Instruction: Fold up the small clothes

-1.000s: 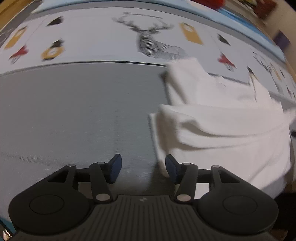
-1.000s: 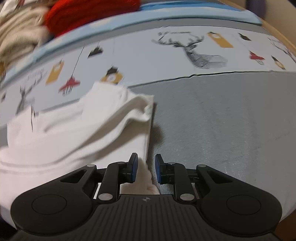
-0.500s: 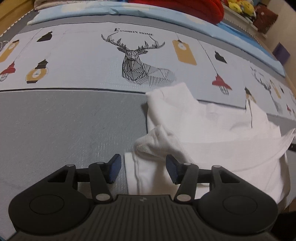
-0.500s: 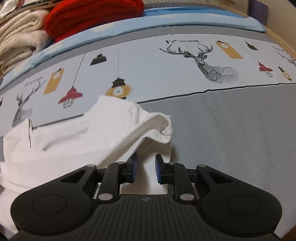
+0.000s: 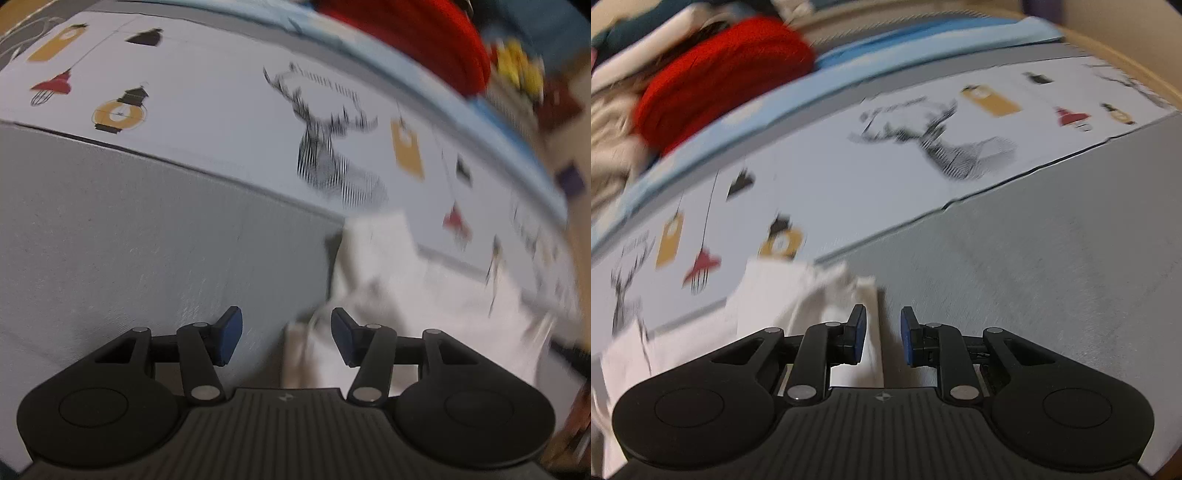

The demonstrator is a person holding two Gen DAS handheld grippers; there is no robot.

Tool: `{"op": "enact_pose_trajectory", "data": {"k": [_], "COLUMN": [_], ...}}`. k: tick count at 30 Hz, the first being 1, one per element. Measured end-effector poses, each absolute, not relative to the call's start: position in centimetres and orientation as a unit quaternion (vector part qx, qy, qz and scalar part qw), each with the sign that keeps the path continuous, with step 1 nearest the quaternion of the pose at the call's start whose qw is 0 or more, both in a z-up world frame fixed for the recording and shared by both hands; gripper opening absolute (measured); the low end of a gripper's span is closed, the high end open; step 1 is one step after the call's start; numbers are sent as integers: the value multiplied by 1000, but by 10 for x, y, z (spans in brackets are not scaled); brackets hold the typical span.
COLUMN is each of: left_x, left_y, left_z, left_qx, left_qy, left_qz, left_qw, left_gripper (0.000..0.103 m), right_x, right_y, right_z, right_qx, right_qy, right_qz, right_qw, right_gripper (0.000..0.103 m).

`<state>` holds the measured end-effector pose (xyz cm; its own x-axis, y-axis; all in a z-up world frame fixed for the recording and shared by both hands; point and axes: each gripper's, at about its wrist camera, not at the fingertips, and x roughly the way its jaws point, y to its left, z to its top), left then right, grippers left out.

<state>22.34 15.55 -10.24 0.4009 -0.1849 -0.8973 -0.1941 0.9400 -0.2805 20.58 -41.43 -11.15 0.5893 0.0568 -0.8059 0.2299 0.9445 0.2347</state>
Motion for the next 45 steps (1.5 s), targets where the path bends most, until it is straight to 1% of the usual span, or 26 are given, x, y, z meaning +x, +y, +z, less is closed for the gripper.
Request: {"op": "enact_pose_trajectory", "data": {"k": [3, 6, 8, 10, 15, 17, 19, 20, 21, 22, 23, 24, 26, 29, 30, 31, 32, 33, 34, 35, 37, 39, 40, 44, 45], "left_x": [221, 224, 229, 235, 256, 262, 264, 265, 266, 267, 268, 268, 268, 267, 267, 269, 272, 275, 276, 276, 277, 277, 278, 278, 278], "left_y": [147, 135, 122, 110, 103, 103, 103, 103, 103, 104, 105, 107, 114, 139, 143, 145, 144, 144, 142, 140, 136, 138, 141, 133, 129], "left_z": [-101, -104, -105, -107, -115, -116, -117, -116, -116, -116, -115, -114, -104, -85, -83, -84, -88, -93, -97, -99, -103, -112, -118, -133, -135], "left_qx": [-124, -115, -105, -92, -112, -129, -137, -139, -139, -140, -140, -142, -154, -230, -232, -232, -235, -244, -253, -252, -234, -245, -256, -252, -246], "left_qy": [552, 550, 545, 539, 531, 526, 523, 522, 523, 524, 523, 520, 498, 425, 413, 414, 425, 441, 454, 459, 471, 491, 502, 526, 528], "left_qz": [-5, -27, -46, -47, -38, -46, -52, -53, -57, -61, -62, -60, -47, -9, 9, 18, 20, 12, 3, 1, 11, 18, 20, 16, 13], "left_qw": [825, 826, 831, 836, 839, 840, 839, 840, 839, 838, 838, 840, 852, 875, 881, 880, 874, 863, 854, 852, 850, 836, 826, 812, 813], "left_gripper": [59, 59, 62, 63, 61, 53, 35, 29, 17, 14, 11, 8, 7, 6, 7, 7, 7, 16, 23, 27, 39, 42, 42, 42, 42], "right_x": [208, 210, 213, 218, 229, 233, 237, 239, 241, 243, 244, 245, 245, 239, 240, 242, 246, 249, 250, 251, 253, 255, 256, 256, 256], "right_y": [-406, -395, -389, -385, -378, -379, -380, -380, -380, -379, -378, -378, -381, -401, -405, -408, -410, -412, -411, -410, -406, -401, -399, -393, -390], "right_z": [-120, -122, -122, -121, -123, -124, -124, -124, -124, -125, -125, -124, -116, -93, -93, -96, -102, -109, -114, -117, -123, -129, -132, -140, -140], "right_qx": [127, 109, 101, 98, 94, 102, 108, 110, 112, 113, 112, 111, 123, 193, 203, 211, 219, 225, 227, 226, 216, 201, 197, 187, 181], "right_qy": [478, 486, 488, 488, 483, 477, 471, 468, 466, 465, 464, 459, 437, 358, 353, 361, 378, 400, 412, 421, 440, 460, 468, 492, 492], "right_qz": [-25, -9, 0, 3, -5, -10, -14, -14, -10, -6, -3, -3, -14, -47, -58, -68, -80, -93, -95, -93, -82, -79, -79, -79, -73], "right_qw": [869, 867, 867, 868, 871, 873, 876, 877, 878, 878, 879, 881, 891, 912, 911, 906, 896, 884, 877, 873, 868, 861, 858, 847, 848], "right_gripper": [24, 24, 24, 24, 25, 25, 25, 24, 20, 16, 9, 6, 5, 5, 6, 8, 13, 16, 16, 16, 20, 25, 26, 26, 23]}}
